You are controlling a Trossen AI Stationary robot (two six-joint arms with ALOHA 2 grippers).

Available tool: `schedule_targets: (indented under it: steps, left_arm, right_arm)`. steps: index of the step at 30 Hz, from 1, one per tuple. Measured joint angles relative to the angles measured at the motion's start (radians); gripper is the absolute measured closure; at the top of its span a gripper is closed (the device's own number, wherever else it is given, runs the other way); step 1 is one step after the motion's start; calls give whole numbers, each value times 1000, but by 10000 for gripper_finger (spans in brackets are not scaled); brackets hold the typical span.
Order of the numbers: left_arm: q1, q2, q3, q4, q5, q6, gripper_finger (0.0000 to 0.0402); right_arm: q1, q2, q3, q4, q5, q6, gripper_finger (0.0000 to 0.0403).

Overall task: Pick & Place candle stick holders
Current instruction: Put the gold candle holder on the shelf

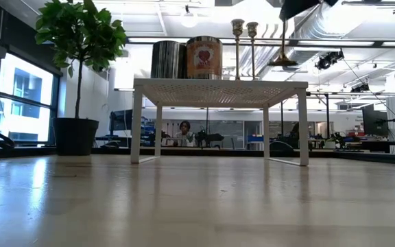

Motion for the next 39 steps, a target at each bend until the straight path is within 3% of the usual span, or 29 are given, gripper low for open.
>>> schedule_targets:
  steps: [4, 18, 30, 39]
  left_arm:
    - [0, 0, 0, 14, -1, -2, 290]
    - [0, 0, 0, 5, -53, 3, 290]
    - [-1, 14, -1, -8, -37, 6, 290]
    - [28, 57, -1, -30, -11, 8, 290]
  right_arm:
    - [-38, 8, 0, 28, -120, -51, 377]
    - [-149, 36, 0, 88, -327, -99, 377]
    - [-179, 130, 0, 91, -369, -88, 377]
    - [-178, 129, 0, 96, -372, -76, 376]
